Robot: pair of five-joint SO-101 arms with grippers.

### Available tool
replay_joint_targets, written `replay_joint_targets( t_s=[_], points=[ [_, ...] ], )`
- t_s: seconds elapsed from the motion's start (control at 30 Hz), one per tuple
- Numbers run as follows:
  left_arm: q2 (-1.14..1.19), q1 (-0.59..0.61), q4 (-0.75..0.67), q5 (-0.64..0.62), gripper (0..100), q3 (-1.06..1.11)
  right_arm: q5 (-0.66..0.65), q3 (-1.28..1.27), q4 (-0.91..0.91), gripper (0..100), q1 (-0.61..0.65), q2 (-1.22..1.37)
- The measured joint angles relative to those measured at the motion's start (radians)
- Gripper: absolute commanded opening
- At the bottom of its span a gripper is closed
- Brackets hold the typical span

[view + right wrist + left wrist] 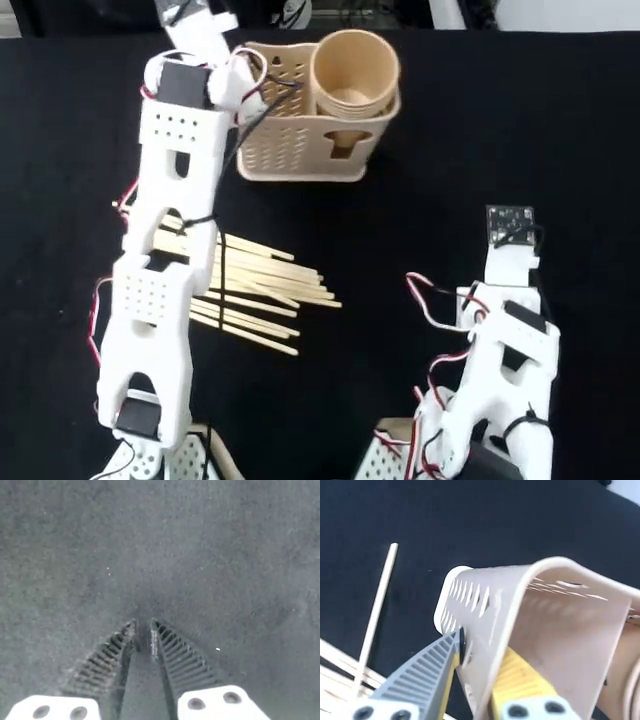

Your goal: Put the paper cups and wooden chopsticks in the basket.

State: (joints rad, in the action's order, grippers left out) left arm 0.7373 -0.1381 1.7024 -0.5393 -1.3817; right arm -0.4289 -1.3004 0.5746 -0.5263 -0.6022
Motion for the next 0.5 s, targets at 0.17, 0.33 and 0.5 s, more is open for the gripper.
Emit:
replay_joint_targets(
  t_s=[0.17,0.33,0.5],
  points=[
    [0.0,-0.002,0.028,0.0,5,-0.015,0.0,0.0,0.0,5.4,0.0,0.0],
    [0.0,-0.005,0.055,0.018,5,-0.015,0.0,0.0,0.0,5.4,0.0,0.0],
    [0.0,-0.006,0.055,0.021,6,0.034,0.0,0.0,0.0,5.4,0.0,0.0]
  ],
)
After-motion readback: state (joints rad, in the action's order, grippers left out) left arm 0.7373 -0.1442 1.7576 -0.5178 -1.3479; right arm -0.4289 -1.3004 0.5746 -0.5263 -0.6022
